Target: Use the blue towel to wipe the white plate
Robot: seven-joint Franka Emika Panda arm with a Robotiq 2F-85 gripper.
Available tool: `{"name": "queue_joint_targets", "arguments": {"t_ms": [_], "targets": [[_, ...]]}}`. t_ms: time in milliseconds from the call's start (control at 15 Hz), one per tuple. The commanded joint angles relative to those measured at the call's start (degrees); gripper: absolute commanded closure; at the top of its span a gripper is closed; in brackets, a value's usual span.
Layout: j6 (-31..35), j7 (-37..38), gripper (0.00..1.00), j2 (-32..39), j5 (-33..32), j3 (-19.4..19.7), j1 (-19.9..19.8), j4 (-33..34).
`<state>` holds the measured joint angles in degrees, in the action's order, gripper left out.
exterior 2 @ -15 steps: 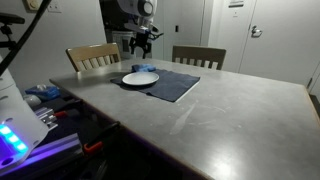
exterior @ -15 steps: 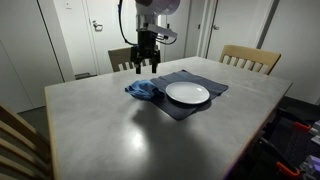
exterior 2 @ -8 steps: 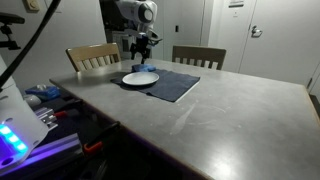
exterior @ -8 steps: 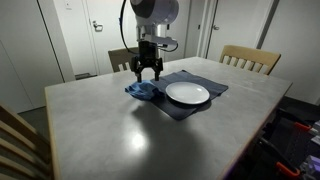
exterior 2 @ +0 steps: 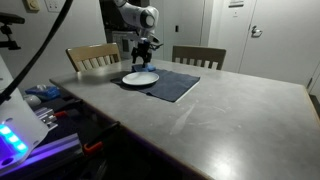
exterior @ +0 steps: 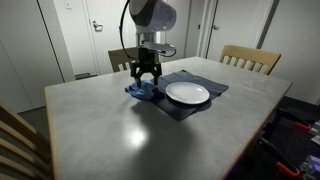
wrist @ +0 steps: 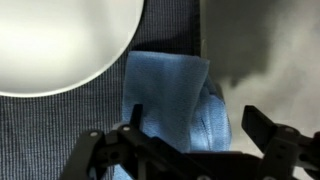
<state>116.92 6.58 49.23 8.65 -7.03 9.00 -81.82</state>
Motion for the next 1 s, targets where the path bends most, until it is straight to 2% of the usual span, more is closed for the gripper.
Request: {"name": "queue_joint_targets", "arguments": {"t_ms": [0, 67, 133, 400, 467, 600, 800, 933], "targets": [[0.2, -2.1, 0.16, 1.7, 0.4, -0.5, -0.5, 2.3], [0.1, -2.7, 0.2, 2.0, 0.3, -0.6, -0.5, 2.7], [0.0, -3.0, 0.27, 2.5, 0.2, -0.5, -0.5, 3.2], [0.0, -3.6, 0.4, 3.4, 0.0, -0.4, -0.5, 3.7], [0.2, -3.7, 0.61, 3.6, 0.0, -0.4, -0.4, 3.7], [0.5, -3.8, 0.66, 3.9, 0.0, -0.4, -0.3, 3.5], [1.1, -4.0, 0.89, 3.2, 0.0, -0.5, -0.4, 2.6], [1.5, -4.0, 0.99, 2.4, 0.0, -0.4, -0.4, 1.8]]}}
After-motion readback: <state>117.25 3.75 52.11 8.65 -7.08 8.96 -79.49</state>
